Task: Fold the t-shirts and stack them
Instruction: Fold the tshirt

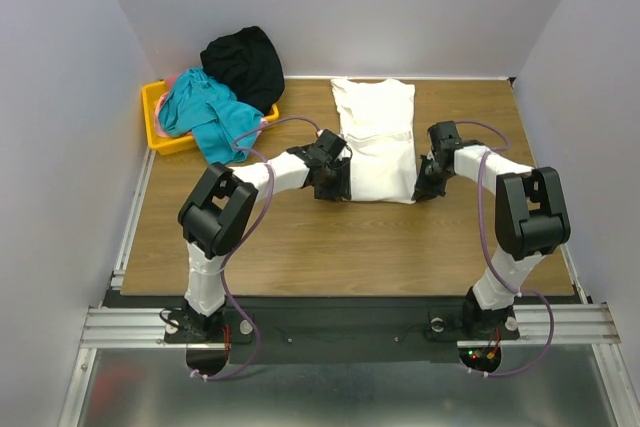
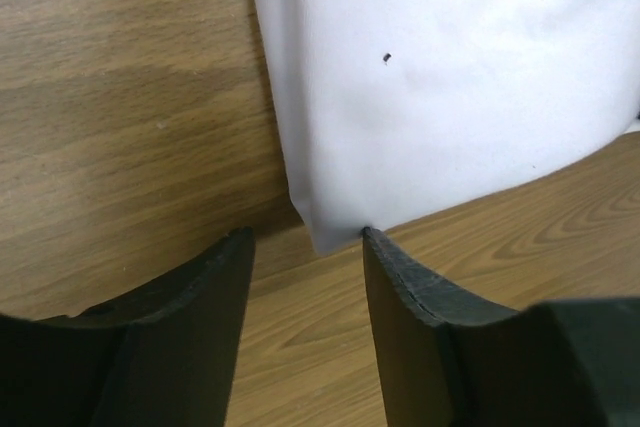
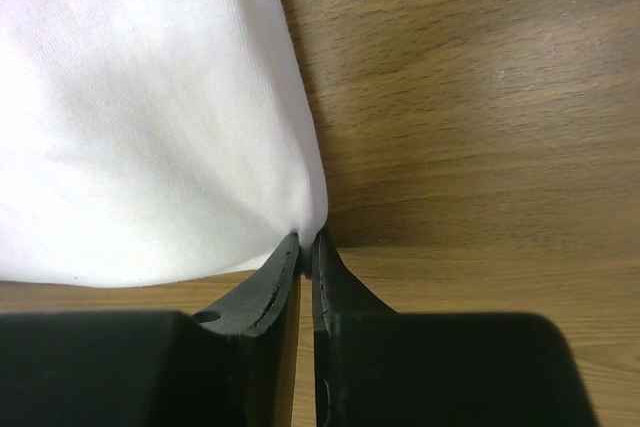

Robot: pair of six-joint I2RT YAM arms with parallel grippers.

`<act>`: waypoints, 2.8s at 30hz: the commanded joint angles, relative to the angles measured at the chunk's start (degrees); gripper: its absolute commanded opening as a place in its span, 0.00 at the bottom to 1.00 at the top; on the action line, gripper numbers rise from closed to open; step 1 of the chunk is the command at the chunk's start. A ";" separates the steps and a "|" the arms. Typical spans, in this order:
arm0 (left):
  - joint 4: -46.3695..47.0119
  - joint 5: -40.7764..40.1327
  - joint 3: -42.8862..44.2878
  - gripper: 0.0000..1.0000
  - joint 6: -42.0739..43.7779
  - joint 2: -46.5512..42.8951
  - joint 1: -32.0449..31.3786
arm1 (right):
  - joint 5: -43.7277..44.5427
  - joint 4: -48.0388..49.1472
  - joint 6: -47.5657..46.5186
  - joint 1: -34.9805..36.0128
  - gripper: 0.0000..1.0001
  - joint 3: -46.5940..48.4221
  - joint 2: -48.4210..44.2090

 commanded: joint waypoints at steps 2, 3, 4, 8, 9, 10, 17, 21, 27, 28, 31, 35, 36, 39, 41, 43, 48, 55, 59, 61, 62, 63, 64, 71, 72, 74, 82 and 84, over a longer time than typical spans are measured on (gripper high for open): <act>-1.25 -2.10 3.20 0.56 0.58 1.98 -0.18 | -0.96 0.01 -1.24 -0.20 0.09 1.79 1.62; -1.17 -2.01 3.38 0.56 0.84 2.07 -0.18 | -1.48 0.10 -1.15 -0.12 0.09 1.80 1.62; -1.25 -2.10 3.46 0.56 1.02 2.33 -0.18 | -1.58 0.19 -0.89 -0.20 0.09 1.80 1.71; -1.69 -2.80 3.73 0.55 1.72 3.48 -0.18 | -2.02 0.28 -0.89 -0.12 0.08 1.45 1.54; -1.52 -2.89 3.64 0.51 1.72 3.57 -0.18 | -2.19 0.19 -0.97 -0.12 0.08 1.44 1.45; -1.34 -2.81 3.64 0.49 1.64 3.57 -0.18 | -2.02 0.19 -1.06 -0.12 0.08 1.36 1.19; -1.16 -2.01 4.26 0.32 2.16 4.27 -0.61 | -2.19 0.19 -1.41 -0.20 0.08 -0.05 0.22; -1.08 -1.84 3.12 0.08 1.99 3.92 -0.70 | -2.37 0.36 -1.41 -0.12 0.03 -1.10 -0.66; -0.99 -0.52 1.80 0.00 2.43 1.38 -0.88 | -4.03 -0.07 -2.29 -0.12 0.00 -2.42 -4.52; -0.99 -0.17 1.01 0.00 2.78 0.59 -0.97 | -4.56 -0.60 -2.21 -0.12 0.00 -2.77 -6.44; -1.60 0.88 -1.18 0.00 3.65 -2.93 -1.14 | -5.35 -2.44 -2.03 -0.12 0.00 -4.18 -10.22; -2.22 4.30 -4.09 0.00 4.36 -6.62 -1.40 | -6.14 -5.25 -2.64 -0.12 0.00 -6.02 -13.92; -2.57 4.84 -4.53 0.00 4.62 -7.59 -1.75 | -6.41 -5.78 -2.73 -0.12 0.00 -6.46 -14.54; -4.15 5.54 -5.94 0.00 4.54 -9.61 -3.60 | -8.08 -8.51 -3.00 -0.12 0.00 -7.69 -16.65; -4.33 7.12 -7.60 0.00 3.75 -11.63 -4.39 | -10.27 -10.27 -2.82 -0.12 0.00 -8.84 -18.06; -4.15 8.52 -9.62 0.00 2.00 -13.12 -5.53 | -12.29 -12.71 -2.47 -0.03 0.00 -9.54 -20.24; -4.15 10.90 -12.96 0.00 -1.70 -18.83 -7.38 | -12.65 -18.87 -2.91 0.06 0.00 -8.76 -25.35; -6.70 13.54 -13.94 0.00 -7.23 -26.04 -10.81 | -12.56 -28.54 -3.08 0.06 0.00 -5.24 -31.51; -8.37 15.30 -14.02 0.00 -9.87 -30.43 -12.83 | -13.27 -34.87 -3.00 0.06 0.00 -2.69 -34.32; -9.33 15.48 -14.46 0.00 -11.80 -32.37 -13.09 | -13.35 -38.28 -2.91 0.06 0.00 -0.94 -35.11; -9.69 15.65 -14.73 0.00 -12.51 -33.34 -13.18 | -13.35 -39.44 -2.91 0.06 0.00 -0.32 -35.55; -9.95 15.65 -14.99 0.00 -13.99 -35.35 -13.45 | -13.35 -40.49 -2.65 0.06 0.00 0.38 -36.42; -10.30 15.74 -15.51 0.00 -14.70 -36.24 -13.62 | -13.79 -41.46 -2.38 0.06 0.00 0.82 -36.87; -10.75 15.66 -17.45 0.00 -20.77 -42.66 -15.12 | -15.02 -46.66 1.74 0.06 0.00 6.97 -39.16; -9.18 15.65 -17.97 0.00 -21.91 -43.71 -15.03 | -14.85 -46.57 2.01 -0.03 0.00 8.72 -37.94; -7.25 15.57 -18.85 0.00 -22.88 -44.24 -14.59 | -13.72 -46.13 1.75 0.06 0.00 10.58 -36.36; -1.61 17.32 -18.95 0.00 -19.12 -39.42 -9.07 | -10.54 -35.08 2.10 0.06 0.00 16.91 -27.31; -2.13 17.15 -18.16 0.00 -17.79 -38.18 -7.48 | -10.10 -33.22 1.93 0.06 0.00 17.35 -25.81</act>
